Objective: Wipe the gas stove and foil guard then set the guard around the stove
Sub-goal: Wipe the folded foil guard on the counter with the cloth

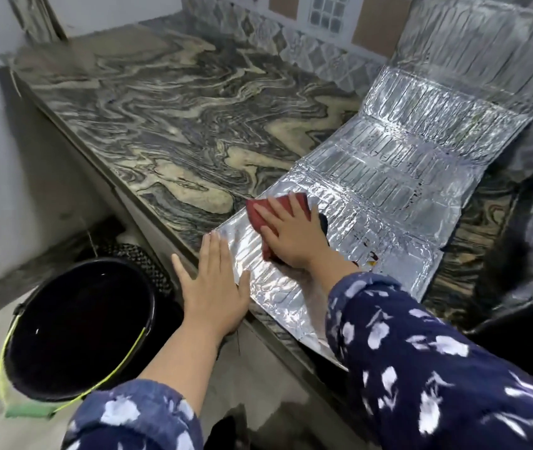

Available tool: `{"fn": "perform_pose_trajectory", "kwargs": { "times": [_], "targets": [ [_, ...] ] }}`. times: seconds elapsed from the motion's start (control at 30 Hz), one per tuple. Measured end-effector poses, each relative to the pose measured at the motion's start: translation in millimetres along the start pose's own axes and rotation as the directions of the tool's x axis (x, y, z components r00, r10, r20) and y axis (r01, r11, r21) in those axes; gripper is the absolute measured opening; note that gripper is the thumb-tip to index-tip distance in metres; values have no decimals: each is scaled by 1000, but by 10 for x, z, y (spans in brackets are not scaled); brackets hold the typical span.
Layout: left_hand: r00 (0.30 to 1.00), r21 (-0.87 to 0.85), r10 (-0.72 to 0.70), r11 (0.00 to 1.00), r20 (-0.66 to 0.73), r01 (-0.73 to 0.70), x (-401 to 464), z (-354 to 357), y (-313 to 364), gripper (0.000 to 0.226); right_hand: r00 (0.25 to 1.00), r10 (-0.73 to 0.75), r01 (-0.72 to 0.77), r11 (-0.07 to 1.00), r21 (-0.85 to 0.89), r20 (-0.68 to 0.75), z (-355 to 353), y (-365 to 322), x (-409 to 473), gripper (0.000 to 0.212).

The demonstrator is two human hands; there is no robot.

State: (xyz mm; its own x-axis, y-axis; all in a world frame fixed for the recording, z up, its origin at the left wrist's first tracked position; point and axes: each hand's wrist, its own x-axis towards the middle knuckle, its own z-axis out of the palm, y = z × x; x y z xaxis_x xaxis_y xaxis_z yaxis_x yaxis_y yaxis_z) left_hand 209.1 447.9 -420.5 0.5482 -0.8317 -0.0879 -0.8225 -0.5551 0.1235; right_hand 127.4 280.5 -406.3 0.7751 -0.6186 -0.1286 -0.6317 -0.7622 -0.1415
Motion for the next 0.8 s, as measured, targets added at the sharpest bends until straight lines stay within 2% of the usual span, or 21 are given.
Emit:
{"fn": "perform_pose_trajectory", "kwargs": {
  "times": [0.17,0.27,0.33,0.43,0.5,0.57,0.67,0.8],
  "targets": [
    [999,-16,-12,1000,32,13,-3,-41,21,72,965,261,-261,965,5,0,-63,540,60,53],
    [999,-36,-11,999,46,12,-1,-58,36,72,925,379,-379,925,-13,-10,-20,397,-188,55],
    [999,-37,-6,999,44,7,-2,-55,39,72,938,346,-346,938,2,-31,43,101,-352,57],
    [999,-49,3,999,33,-2,-5,-41,32,71,989,145,-144,989,22,-35,107,-257,-401,56],
    [1000,-30,4,1000,18,-4,-12,-29,27,73,997,70,-69,997,17,-37,62,-239,-199,55],
    [1000,-11,2,1000,6,-2,-12,-9,21,80,997,76,-76,997,11,-32,-8,-47,82,54],
    [1000,-20,-6,1000,-9,5,-4,21,12,80,972,233,-232,971,54,-13,-102,378,308,55],
    [1000,-4,-9,1000,-26,9,-15,39,19,75,873,486,-483,872,85,-28,-94,717,-43,56]
  ]
}}
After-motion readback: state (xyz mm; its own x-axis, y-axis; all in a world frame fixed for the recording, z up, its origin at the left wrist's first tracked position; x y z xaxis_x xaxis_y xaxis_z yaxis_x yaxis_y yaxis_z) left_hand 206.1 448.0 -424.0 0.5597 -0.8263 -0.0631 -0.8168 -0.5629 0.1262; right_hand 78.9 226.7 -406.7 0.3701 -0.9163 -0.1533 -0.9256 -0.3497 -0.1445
